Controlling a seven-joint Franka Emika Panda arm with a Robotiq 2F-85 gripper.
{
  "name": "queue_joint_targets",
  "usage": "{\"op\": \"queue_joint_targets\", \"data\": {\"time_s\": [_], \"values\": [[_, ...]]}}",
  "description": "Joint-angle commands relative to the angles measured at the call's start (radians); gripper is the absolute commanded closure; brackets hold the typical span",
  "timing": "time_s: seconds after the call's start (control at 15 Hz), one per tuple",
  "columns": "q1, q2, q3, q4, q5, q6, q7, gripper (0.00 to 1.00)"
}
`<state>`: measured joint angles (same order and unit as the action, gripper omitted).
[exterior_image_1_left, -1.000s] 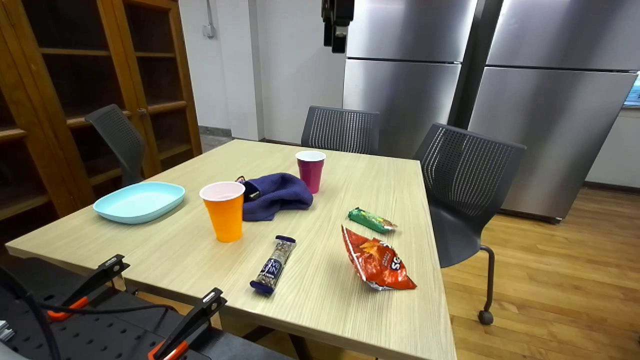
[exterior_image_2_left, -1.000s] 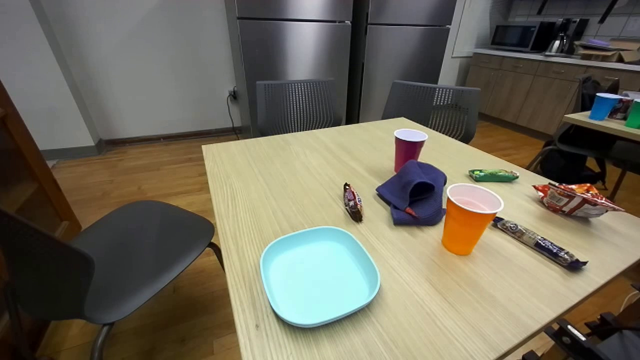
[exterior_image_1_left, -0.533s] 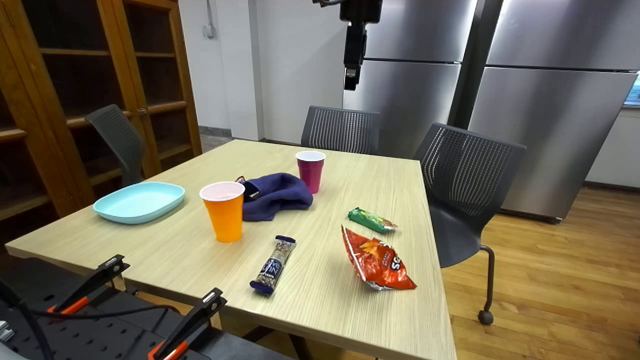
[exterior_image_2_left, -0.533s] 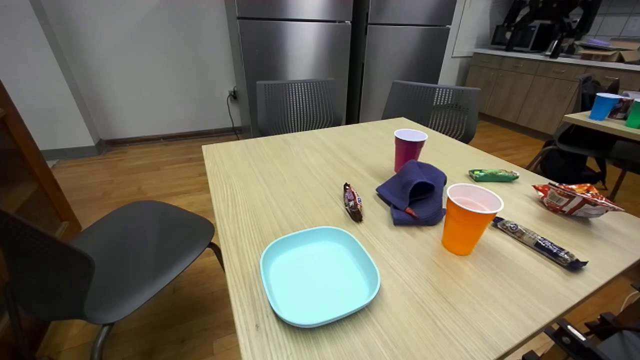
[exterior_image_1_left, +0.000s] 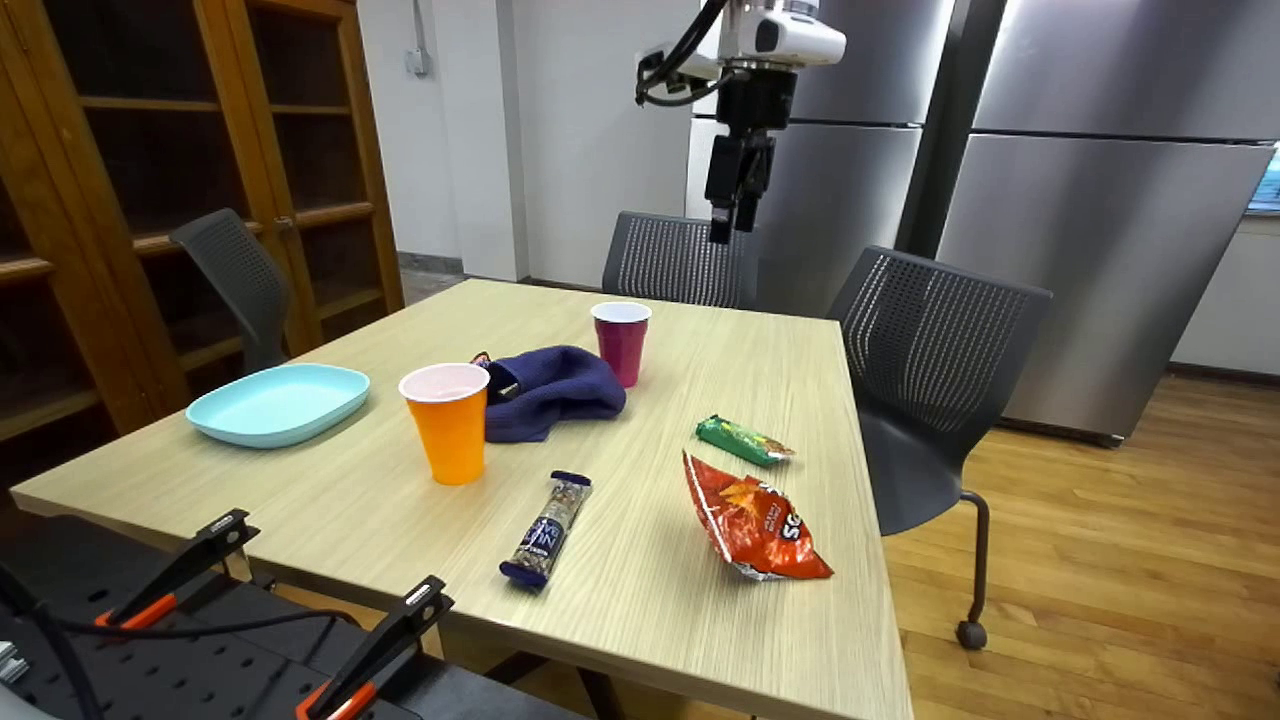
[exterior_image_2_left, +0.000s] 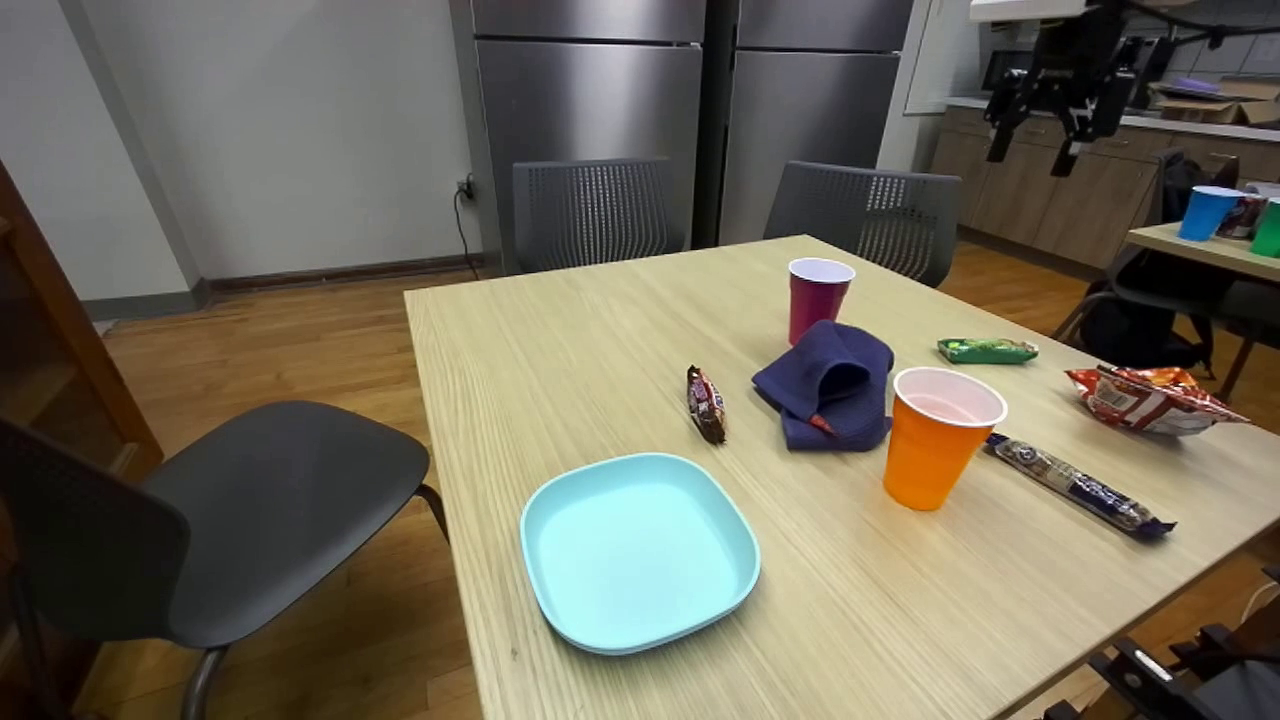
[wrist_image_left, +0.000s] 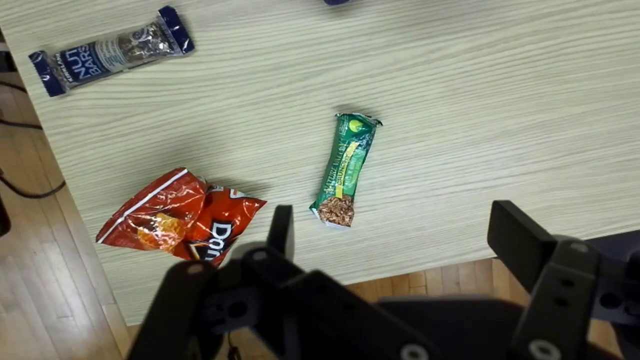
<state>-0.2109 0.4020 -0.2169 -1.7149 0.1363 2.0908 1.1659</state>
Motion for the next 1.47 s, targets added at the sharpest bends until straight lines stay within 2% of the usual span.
{"op": "queue_joint_targets", "data": {"time_s": [0.0,0.4,0.8,0.87,1.4], "values": [[0.001,0.083,-0.02,0.069,0.025,0.004,0.071,0.0],[-0.01,0.165,-0.04,0.062,0.025,0.051,0.106,0.0],[-0.002,0.282,-0.09,0.067,-0.006,0.125,0.182,0.0],[-0.009,0.247,-0.075,0.037,0.006,0.117,0.136,0.0],[-0.009,0.283,-0.084,0.054,0.004,0.132,0.155,0.0]]}}
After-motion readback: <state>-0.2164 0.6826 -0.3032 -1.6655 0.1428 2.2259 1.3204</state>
